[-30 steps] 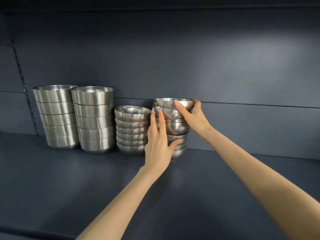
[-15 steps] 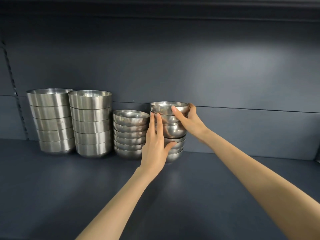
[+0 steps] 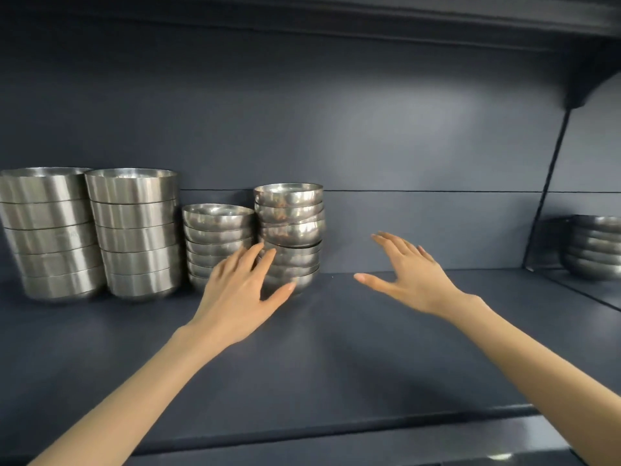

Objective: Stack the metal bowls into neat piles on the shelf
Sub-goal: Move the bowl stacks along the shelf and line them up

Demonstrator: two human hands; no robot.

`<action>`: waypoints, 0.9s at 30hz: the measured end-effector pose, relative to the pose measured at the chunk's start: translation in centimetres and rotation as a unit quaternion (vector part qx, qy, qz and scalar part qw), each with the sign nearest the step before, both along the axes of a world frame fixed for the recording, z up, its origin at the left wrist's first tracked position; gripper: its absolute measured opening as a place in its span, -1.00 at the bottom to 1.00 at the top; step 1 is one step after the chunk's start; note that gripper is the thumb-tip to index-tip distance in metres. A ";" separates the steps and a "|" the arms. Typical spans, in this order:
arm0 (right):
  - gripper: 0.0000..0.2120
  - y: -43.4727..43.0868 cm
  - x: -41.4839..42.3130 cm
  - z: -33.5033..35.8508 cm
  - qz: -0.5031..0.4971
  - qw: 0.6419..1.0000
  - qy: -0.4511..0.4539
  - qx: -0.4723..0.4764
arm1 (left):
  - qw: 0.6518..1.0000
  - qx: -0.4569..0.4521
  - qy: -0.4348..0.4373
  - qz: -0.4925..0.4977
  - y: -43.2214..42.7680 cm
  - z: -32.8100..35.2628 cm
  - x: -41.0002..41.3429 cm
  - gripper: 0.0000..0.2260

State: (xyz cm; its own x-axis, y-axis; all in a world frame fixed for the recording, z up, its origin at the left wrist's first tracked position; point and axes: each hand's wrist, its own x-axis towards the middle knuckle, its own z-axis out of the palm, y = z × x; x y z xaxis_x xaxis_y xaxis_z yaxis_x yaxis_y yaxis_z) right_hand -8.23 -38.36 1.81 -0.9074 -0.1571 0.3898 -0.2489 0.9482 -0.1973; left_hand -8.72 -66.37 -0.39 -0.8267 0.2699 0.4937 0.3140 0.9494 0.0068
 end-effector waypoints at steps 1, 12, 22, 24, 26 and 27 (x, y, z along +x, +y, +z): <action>-0.08 0.5 0.7 -0.3 -0.013 1.000 0.003 0.005 | 1.000 -0.003 -0.007 -0.001 0.0 0.1 0.1 -0.11; -0.03 6.5 5.8 -2.0 -0.109 0.993 -0.054 -0.006 | 0.996 -0.024 -0.086 0.017 2.2 -0.2 2.0 -0.30; -0.05 15.2 9.8 -1.6 -0.141 0.989 -0.046 -0.022 | 0.994 0.029 -0.091 0.055 7.5 1.1 5.1 -0.34; -0.08 17.3 10.9 -1.7 -0.147 0.988 -0.039 -0.022 | 0.995 0.031 -0.082 0.055 9.7 1.3 6.0 -0.35; -0.10 19.5 12.0 -2.0 -0.153 0.987 -0.041 -0.019 | 0.995 0.036 -0.080 0.052 12.1 1.4 7.1 -0.36; -0.11 20.6 12.5 -2.2 -0.155 0.987 -0.046 -0.018 | 0.995 0.037 -0.080 0.052 13.3 1.3 7.6 -0.36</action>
State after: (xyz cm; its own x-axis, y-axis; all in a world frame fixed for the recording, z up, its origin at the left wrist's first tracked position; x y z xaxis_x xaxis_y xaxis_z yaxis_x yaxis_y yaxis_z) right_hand 4.23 -17.78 -0.37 -0.9414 0.1451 0.3044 0.0715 0.9681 -0.2403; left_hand -1.08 -53.05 0.92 -0.9175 0.1474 0.3694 0.2041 0.9716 0.1193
